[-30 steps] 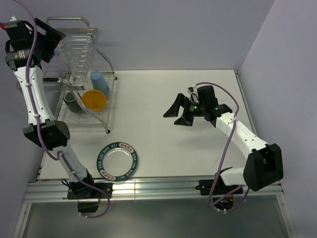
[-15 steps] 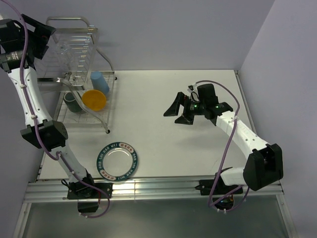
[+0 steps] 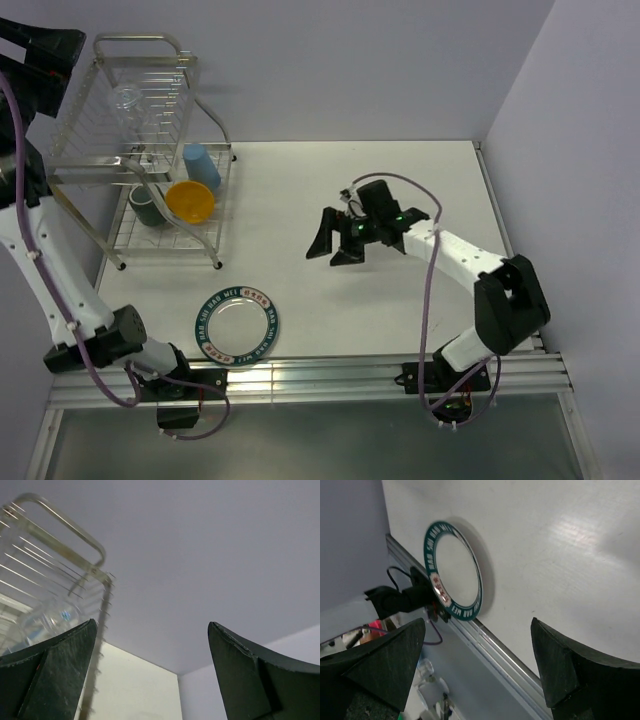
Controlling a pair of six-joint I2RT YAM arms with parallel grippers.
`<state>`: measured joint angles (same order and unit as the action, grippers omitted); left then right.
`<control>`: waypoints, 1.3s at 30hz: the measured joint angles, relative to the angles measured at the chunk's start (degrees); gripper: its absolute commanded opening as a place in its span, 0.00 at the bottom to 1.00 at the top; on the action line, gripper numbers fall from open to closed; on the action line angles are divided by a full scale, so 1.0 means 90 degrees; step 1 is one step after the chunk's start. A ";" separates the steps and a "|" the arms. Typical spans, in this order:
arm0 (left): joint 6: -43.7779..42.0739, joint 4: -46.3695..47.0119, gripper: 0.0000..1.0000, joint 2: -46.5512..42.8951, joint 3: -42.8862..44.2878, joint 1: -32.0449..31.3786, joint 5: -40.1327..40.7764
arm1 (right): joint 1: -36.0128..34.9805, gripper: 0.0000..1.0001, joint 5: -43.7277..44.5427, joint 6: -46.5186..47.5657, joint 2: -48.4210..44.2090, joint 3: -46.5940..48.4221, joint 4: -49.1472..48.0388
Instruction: Load the mixed dishes into the dish rack
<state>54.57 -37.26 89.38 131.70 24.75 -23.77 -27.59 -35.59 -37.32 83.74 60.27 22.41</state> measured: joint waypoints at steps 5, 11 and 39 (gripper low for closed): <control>-0.0180 -0.0345 0.94 -0.1258 -0.0644 -0.0010 -0.0488 | -0.0918 0.88 -0.0027 -0.0163 0.0867 -0.0505 -0.0658; -0.0534 -0.0911 0.95 -0.2628 -0.1564 -0.0010 -0.1122 | -0.1807 0.84 -0.0044 -0.0425 0.1627 -0.0831 -0.1343; -0.0913 -0.1610 0.95 -0.3213 -0.1430 -0.0010 -0.2642 | -0.2909 0.00 0.0121 -0.2426 0.3174 -0.1433 -0.5340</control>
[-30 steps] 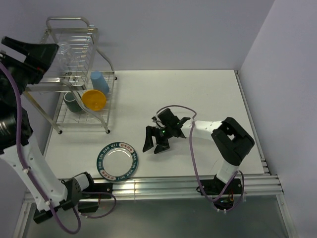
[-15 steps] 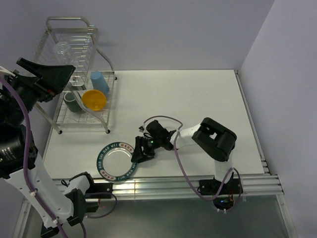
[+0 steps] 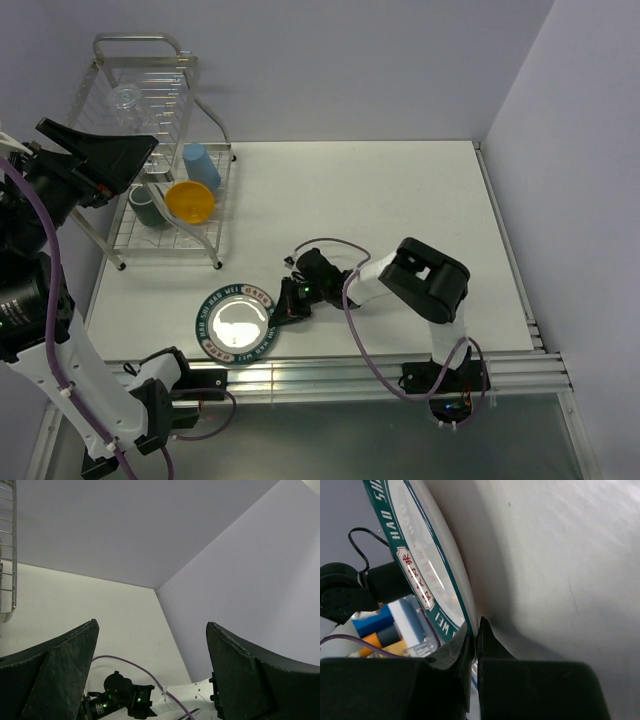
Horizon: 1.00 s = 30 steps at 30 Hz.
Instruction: Load the mixed dishes into the dish rack
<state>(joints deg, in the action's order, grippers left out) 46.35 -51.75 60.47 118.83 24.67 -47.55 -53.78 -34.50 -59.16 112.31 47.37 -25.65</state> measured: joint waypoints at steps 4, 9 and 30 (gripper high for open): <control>0.0141 0.0180 0.99 -0.0080 -0.0282 0.0000 -0.0097 | -0.0007 0.00 0.0571 0.0379 -0.0823 -0.0369 0.0571; 0.0646 0.0974 0.99 -0.0262 -0.0826 0.0000 -0.0151 | 0.0005 0.00 0.1651 0.1387 -0.2353 -0.0437 0.2106; 0.2691 0.3296 0.99 -0.1683 -0.2193 -0.0010 0.1707 | 0.1200 0.00 0.3650 0.7249 -0.3427 0.4930 0.3738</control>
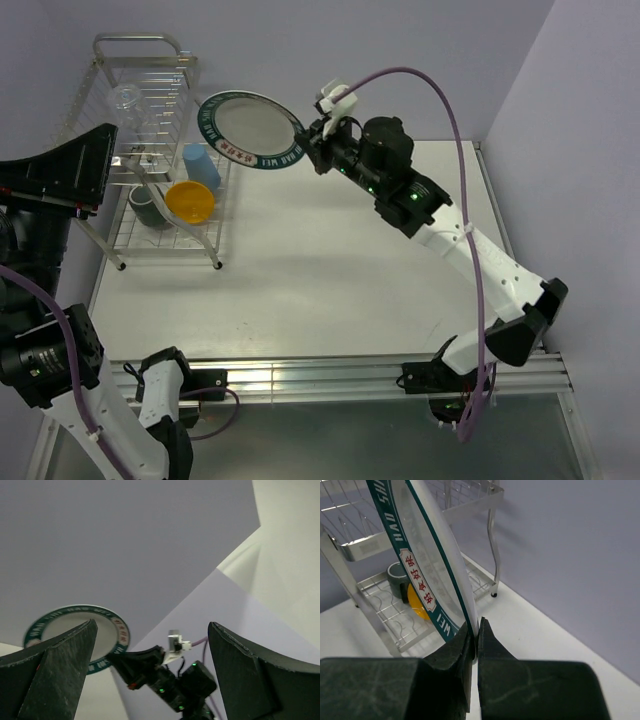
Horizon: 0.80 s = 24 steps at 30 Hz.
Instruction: Load the mixed dishes into the dish rack
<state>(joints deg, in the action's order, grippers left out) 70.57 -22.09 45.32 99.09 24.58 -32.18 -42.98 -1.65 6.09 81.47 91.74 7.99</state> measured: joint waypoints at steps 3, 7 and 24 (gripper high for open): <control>0.0627 0.0534 0.99 -0.0092 -0.0367 -0.0068 0.0182 | -0.0002 0.00 -0.0197 0.0464 0.0483 0.0321 -0.0248; 0.1241 0.1105 0.99 -0.0085 -0.0583 -0.0175 0.0410 | -0.0080 0.00 -0.0457 0.1103 0.1156 0.0857 -0.0323; 0.1314 0.1127 0.99 -0.0114 -0.0590 -0.0338 0.0787 | -0.0833 0.00 -0.0806 0.2331 0.2290 0.3580 -0.1037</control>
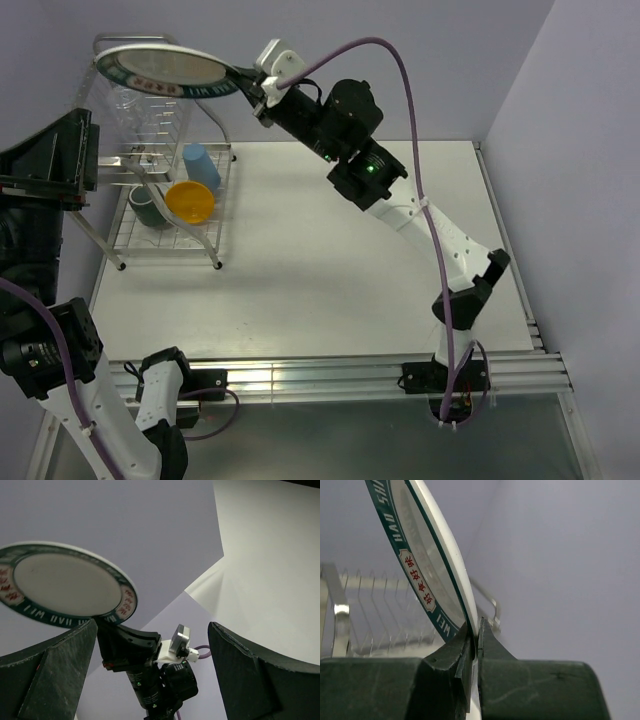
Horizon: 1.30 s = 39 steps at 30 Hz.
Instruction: Load the mixed dishes into the dish rack
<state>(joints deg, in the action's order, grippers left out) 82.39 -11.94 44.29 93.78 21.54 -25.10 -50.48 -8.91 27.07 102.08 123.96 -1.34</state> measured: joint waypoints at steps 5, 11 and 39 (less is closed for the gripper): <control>0.0010 -0.0112 0.99 -0.0005 0.0002 0.0000 0.0155 | -0.0216 0.00 0.0053 -0.0078 0.1044 0.1353 -0.0262; 0.0046 0.0226 0.99 -0.0039 0.0034 0.0000 0.0250 | -0.0483 0.00 0.0100 -0.0389 0.1848 0.1644 -0.0362; -0.0019 0.0044 0.99 -0.0066 0.0355 -0.0017 0.0163 | -0.1154 0.00 0.0804 -0.1508 0.2645 0.1945 -0.1032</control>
<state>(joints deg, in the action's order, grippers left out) 82.21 -11.55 43.70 96.97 21.39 -23.64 -60.86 -1.67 13.50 125.89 141.47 -10.63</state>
